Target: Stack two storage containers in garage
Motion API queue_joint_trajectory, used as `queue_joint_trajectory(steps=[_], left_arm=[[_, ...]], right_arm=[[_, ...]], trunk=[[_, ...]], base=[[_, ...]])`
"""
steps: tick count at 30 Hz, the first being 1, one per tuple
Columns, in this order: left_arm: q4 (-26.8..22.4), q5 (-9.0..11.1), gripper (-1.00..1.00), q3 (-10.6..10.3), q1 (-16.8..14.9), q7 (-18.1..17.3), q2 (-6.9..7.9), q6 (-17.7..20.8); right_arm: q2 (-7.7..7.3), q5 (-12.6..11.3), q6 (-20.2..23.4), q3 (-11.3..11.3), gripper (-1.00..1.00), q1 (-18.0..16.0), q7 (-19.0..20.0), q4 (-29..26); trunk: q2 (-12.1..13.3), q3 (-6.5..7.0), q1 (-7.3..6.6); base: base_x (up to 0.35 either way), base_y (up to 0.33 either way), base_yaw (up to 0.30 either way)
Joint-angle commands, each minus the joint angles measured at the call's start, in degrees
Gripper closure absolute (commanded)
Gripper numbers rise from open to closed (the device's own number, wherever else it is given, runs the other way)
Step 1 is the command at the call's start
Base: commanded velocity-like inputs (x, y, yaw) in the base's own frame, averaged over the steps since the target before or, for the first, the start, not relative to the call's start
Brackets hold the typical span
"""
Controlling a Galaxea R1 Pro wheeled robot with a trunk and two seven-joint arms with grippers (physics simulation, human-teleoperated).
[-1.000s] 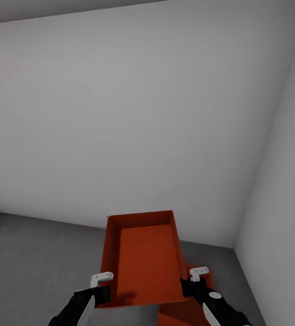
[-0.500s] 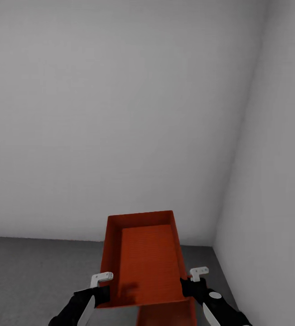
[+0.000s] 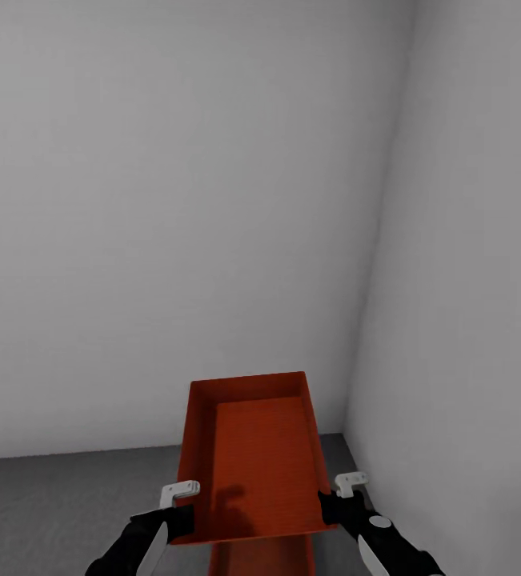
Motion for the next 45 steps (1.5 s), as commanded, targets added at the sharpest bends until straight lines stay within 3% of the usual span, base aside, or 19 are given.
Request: queue_joint_trajectory(steps=[1, 17, 45], left_arm=[[-1.9, -1.33, 1.0, 0.26, -0.04, 1.85, 0.84, -0.19], [-1.9, -1.33, 1.0, 0.26, -0.04, 1.85, 0.84, -0.19], [-1.9, -1.32, 1.0, 0.26, -0.03, 1.85, 0.76, -0.25]], right_arm=[[-0.08, -0.65, -0.23, 1.85, 1.0, -0.04, 1.71, 0.24], [-0.08, -0.57, -0.25, 1.85, 1.0, -0.02, 1.71, 0.21], [-0.07, -0.58, -0.25, 1.85, 1.0, -0.04, 1.71, 0.24]], trunk=[[-0.12, -0.17, 0.03], [-0.12, -0.58, 0.03], [-0.12, -0.68, 0.03]], base=[[0.003, -0.001, -0.274], [0.097, 0.0, -0.202], [0.003, 0.0, 0.088]])
